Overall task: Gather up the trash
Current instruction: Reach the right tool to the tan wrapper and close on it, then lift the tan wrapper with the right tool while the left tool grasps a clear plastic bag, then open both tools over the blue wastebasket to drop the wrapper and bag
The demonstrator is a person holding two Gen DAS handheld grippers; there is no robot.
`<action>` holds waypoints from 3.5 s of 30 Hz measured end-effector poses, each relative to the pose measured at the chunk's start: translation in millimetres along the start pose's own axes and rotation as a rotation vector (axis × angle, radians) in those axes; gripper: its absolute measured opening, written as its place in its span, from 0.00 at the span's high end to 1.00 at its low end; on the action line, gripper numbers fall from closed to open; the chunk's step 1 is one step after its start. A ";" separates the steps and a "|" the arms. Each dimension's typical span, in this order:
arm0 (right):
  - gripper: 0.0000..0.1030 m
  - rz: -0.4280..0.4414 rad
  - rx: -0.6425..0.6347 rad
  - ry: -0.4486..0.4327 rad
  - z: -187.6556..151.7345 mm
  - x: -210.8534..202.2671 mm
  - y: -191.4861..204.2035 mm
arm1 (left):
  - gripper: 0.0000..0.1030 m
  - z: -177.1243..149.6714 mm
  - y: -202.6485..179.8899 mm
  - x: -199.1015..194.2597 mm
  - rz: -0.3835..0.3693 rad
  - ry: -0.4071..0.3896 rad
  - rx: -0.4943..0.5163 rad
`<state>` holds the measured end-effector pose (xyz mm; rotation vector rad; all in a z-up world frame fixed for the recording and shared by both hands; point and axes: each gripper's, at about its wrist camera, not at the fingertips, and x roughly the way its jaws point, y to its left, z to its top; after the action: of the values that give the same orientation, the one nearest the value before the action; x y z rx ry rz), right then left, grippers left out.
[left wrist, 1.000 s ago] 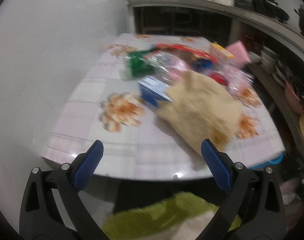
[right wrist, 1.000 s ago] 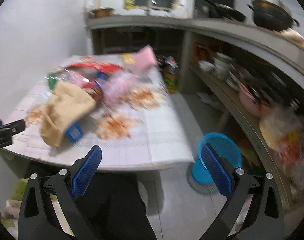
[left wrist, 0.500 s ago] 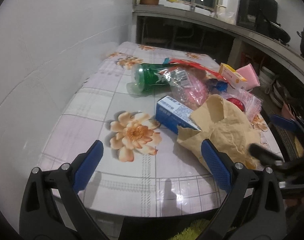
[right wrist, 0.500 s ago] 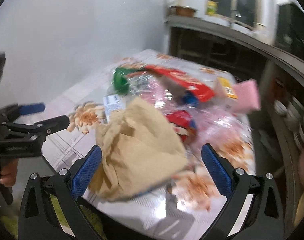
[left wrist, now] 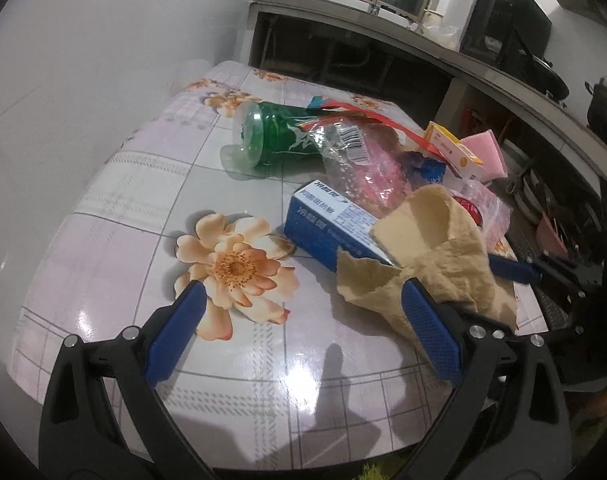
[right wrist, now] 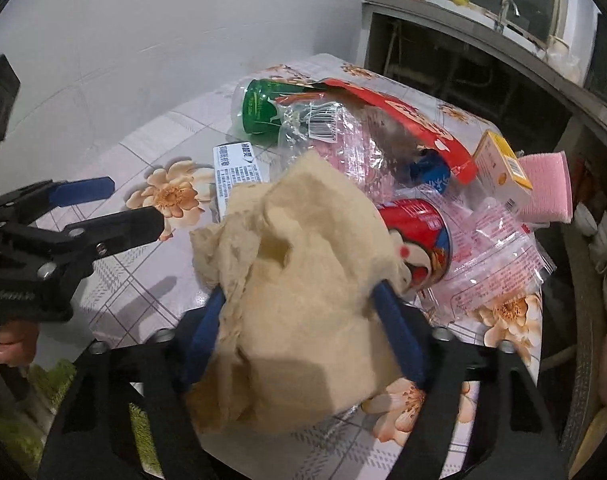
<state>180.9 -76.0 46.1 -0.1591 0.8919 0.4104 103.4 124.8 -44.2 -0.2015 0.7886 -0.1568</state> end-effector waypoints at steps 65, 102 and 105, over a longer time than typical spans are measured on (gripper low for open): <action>0.94 0.052 0.892 -0.204 -147.6 -50.4 -236.0 | 0.52 25.9 -288.5 142.7 -0.004 0.255 1.115; 0.94 -0.121 1.639 -0.322 -371.9 -59.2 -390.1 | 0.71 -42.8 -538.0 226.0 -0.456 0.685 0.839; 0.91 -0.144 1.693 -0.305 -391.4 -30.8 -414.4 | 0.55 -64.4 -557.5 251.2 -0.439 0.675 0.848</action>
<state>51.7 -580.5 -187.6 1.3477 0.6733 -0.5265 195.9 -477.1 -128.4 0.5189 1.2658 -0.9892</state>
